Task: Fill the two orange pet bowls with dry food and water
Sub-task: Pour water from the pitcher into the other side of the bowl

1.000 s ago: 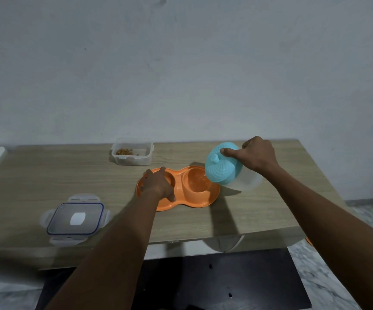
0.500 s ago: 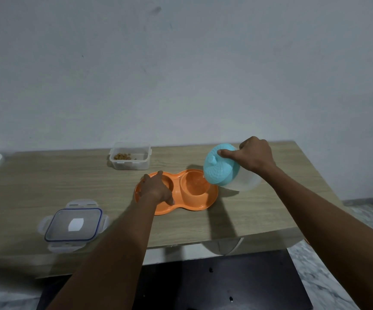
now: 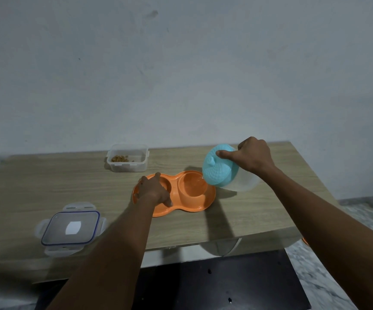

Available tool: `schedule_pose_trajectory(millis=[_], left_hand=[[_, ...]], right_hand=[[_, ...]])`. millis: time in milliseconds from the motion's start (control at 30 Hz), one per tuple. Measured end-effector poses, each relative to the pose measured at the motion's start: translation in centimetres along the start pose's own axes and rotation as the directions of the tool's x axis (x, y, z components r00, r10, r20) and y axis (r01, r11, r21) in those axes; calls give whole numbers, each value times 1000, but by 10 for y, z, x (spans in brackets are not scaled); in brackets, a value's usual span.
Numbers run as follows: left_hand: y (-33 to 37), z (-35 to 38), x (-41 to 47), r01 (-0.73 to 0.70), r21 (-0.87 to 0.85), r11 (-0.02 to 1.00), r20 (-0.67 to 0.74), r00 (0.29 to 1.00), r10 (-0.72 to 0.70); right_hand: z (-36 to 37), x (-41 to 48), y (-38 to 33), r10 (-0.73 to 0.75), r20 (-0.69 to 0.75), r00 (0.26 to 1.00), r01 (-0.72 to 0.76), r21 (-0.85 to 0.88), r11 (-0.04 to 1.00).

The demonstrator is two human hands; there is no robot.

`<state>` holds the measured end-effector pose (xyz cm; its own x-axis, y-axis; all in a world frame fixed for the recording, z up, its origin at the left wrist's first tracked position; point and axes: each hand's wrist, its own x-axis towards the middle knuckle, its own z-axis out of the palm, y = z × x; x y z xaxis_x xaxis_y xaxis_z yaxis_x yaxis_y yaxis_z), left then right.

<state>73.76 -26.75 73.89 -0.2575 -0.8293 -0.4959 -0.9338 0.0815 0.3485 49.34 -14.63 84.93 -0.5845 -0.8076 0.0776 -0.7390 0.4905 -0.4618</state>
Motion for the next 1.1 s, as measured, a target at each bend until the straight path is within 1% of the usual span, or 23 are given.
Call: schedule_pose_trajectory(millis=[267,467,767,1100], left_hand=[[-1,0,0,-2,0,1000,3,1000,2],[-1,0,1,6,-21,1000,2,1000,-6],[1,-1,-2,9,-2,1000,9,1000,-9],[2,-1,-3,13,-18,1000,0,1000,-13]], right_hand=[[2,1,4,-11,-6,1000,11,-7,1000],[1,-1,3,2,-18,1000,-2,10,1000],[6,-1,7,20,-20,1000,-20,24,1000],[18,-7,20,52,-56,997,-44,132,990]])
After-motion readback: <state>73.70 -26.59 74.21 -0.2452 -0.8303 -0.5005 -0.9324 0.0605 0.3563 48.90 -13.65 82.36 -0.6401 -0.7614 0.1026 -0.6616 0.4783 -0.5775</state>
